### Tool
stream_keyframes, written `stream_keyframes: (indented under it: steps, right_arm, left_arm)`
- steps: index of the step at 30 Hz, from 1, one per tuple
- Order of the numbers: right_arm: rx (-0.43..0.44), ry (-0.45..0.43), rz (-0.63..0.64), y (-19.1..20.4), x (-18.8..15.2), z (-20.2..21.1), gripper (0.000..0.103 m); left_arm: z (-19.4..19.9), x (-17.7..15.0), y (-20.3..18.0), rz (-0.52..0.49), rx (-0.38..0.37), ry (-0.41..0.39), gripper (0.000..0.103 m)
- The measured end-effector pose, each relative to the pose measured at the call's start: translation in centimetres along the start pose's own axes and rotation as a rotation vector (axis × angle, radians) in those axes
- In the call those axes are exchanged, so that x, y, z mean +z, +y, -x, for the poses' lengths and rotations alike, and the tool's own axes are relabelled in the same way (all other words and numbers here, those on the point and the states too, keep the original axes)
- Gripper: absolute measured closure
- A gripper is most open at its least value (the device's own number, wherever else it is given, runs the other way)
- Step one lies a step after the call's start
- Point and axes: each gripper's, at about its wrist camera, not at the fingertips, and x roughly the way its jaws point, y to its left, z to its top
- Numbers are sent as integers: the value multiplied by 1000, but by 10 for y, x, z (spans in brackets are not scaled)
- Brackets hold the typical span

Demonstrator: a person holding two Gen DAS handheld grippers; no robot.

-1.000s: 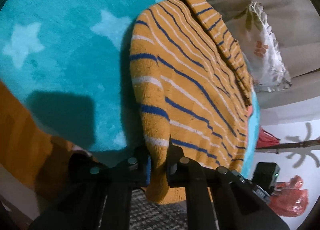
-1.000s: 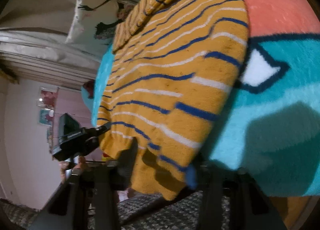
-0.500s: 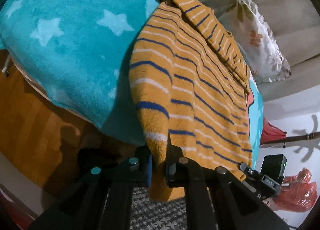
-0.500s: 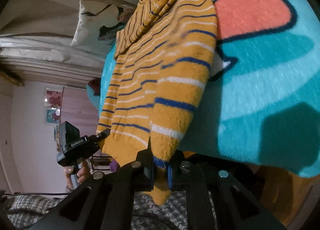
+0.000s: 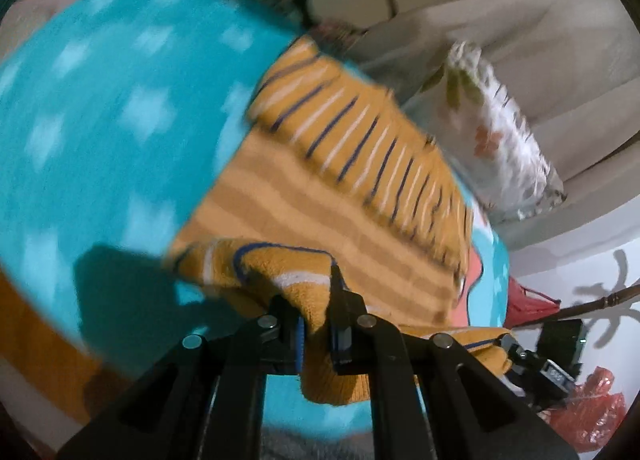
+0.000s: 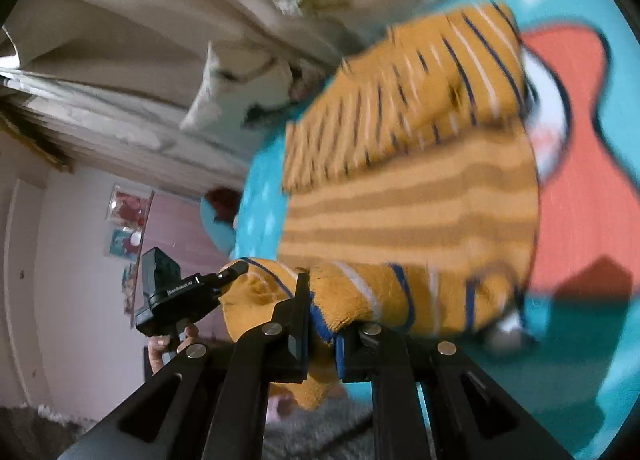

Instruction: Fold small clothes

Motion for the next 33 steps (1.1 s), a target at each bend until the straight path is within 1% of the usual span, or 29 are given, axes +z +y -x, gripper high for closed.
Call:
stream_keyframes:
  steps: [2, 3, 4, 6, 7, 8, 9, 11, 12, 13, 14, 15, 16, 18, 19, 21, 22, 23, 24, 25, 28, 29, 31, 32, 33]
  right_arm:
    - [-25, -34, 11, 7, 25, -4, 93]
    - [-45, -56, 7, 8, 47, -9, 93]
    - [-59, -66, 7, 8, 57, -13, 93]
    - [-129, -91, 4, 2, 90, -27, 93]
    - [-158, -97, -13, -4, 106, -37, 93]
    - [-177, -102, -22, -8, 116, -43, 92]
    - [-224, -107, -35, -17, 130, -53, 89]
    - [-285, -108, -66, -33, 147, -69, 88]
    - [-315, -109, -108, -46, 158, -77, 87]
    - [-318, -111, -132, -54, 162, -79, 86]
    - [-303, -122, -193, -66, 169, -81, 85]
    - [-281, -137, -232, -72, 173, -80, 84]
    - [-256, -151, -258, -76, 175, -79, 83]
    - [-221, -168, -277, -79, 180, -77, 76]
    - [-209, -173, -278, -80, 182, -75, 74]
    - [-197, -182, -285, -81, 187, -71, 65]
    - [-193, -188, -299, -84, 188, -69, 62]
    - [-193, -195, -308, -85, 189, -68, 55]
    - [-208, -227, -321, -87, 190, -63, 46]
    - [-212, -242, -325, -85, 192, -63, 44]
    - [-218, -280, -344, -86, 196, -53, 44]
    - [-245, -291, -326, -82, 196, -47, 44]
    - [-289, -282, -279, -73, 196, -41, 44]
    - [-329, -268, -233, -64, 193, -41, 44]
    - [-348, -256, -202, -59, 191, -40, 44]
  left_arm:
    - [-13, 34, -10, -26, -3, -14, 95]
    - [-24, 55, -14, -35, -5, -17, 95]
    - [-37, 75, -18, -44, 0, -17, 95]
    - [-61, 104, -25, -62, 15, -8, 95]
    - [-77, 116, -29, -76, 25, 6, 94]
    - [-87, 121, -33, -78, 32, 16, 94]
    - [-103, 131, -33, -72, 41, 40, 93]
    - [-124, 146, -30, -45, 19, 86, 91]
    - [-132, 154, -27, -28, 2, 109, 89]
    - [-138, 161, -27, -12, -19, 125, 85]
    - [-140, 165, -26, -5, -44, 131, 83]
    - [-140, 168, -25, -7, -64, 133, 77]
    - [-139, 170, -24, -10, -80, 133, 68]
    - [-137, 173, -23, -3, -127, 131, 58]
    - [-136, 176, -23, 2, -141, 130, 54]
    - [-135, 178, -22, 6, -167, 130, 49]
    - [-135, 179, -22, 5, -176, 132, 48]
    - [-134, 179, -24, 2, -172, 129, 46]
    - [-134, 179, -24, -1, -165, 124, 43]
    - [-133, 179, -24, -3, -162, 119, 42]
    - [-127, 180, -21, 1, -158, 104, 42]
    - [-123, 179, -19, 0, -159, 94, 42]
    - [-119, 178, -17, -6, -151, 80, 40]
    - [-116, 176, -16, -17, -135, 78, 40]
    - [-114, 172, -16, -44, -103, 85, 40]
